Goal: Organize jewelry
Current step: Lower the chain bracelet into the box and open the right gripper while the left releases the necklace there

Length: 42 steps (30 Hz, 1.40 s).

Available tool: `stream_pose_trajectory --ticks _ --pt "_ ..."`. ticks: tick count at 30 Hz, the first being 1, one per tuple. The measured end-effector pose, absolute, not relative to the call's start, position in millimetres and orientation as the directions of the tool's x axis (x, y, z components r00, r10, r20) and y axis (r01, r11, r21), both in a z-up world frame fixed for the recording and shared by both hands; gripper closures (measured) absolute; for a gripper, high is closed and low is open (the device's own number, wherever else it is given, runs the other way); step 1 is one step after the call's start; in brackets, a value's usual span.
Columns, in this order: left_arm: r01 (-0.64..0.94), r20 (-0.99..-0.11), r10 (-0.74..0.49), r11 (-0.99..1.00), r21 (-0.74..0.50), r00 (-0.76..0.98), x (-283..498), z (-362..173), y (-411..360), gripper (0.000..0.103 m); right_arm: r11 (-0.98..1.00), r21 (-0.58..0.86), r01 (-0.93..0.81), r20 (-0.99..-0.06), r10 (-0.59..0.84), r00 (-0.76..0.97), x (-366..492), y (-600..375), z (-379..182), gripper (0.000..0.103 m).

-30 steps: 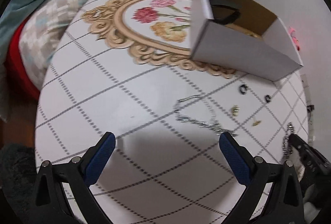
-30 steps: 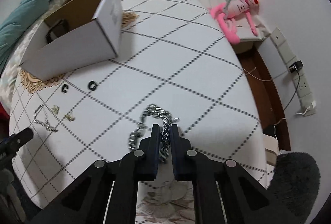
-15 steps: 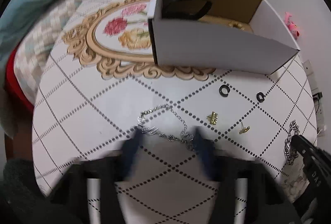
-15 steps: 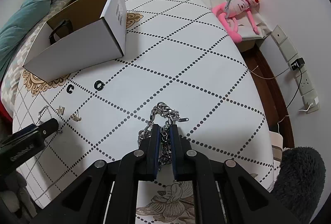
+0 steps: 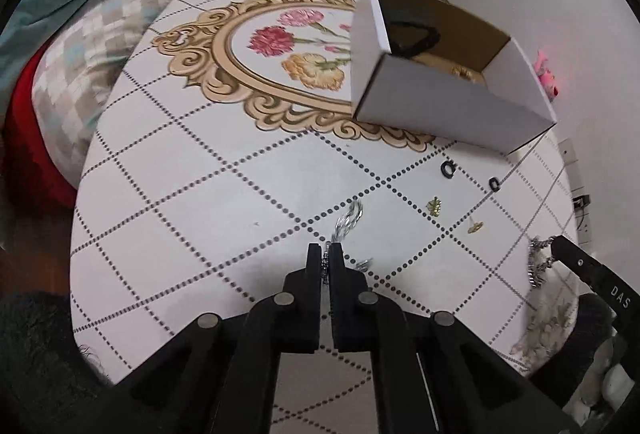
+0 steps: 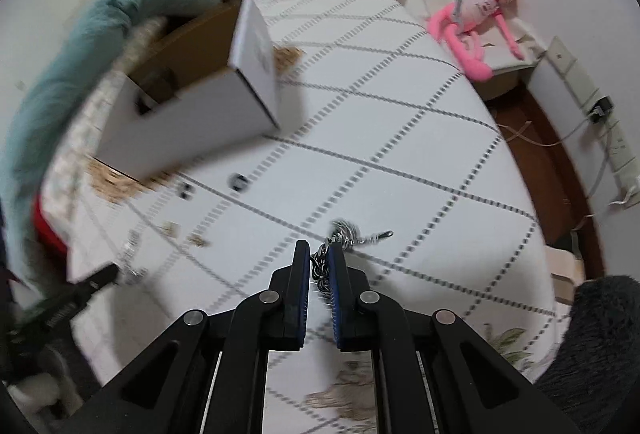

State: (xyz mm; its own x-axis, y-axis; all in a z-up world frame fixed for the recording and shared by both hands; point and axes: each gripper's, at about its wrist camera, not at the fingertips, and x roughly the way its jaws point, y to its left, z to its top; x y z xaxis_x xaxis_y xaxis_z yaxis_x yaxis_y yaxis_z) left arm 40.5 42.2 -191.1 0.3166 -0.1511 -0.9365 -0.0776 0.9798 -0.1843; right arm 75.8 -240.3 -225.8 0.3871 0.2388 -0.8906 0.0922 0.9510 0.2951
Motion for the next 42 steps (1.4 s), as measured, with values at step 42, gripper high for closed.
stream_pose_trajectory --ticks 42 --pt "0.017 -0.939 -0.207 0.977 -0.21 0.275 237 -140 18 0.096 0.978 0.158 -0.136 -0.932 0.193 0.308 290 -167 -160 0.093"
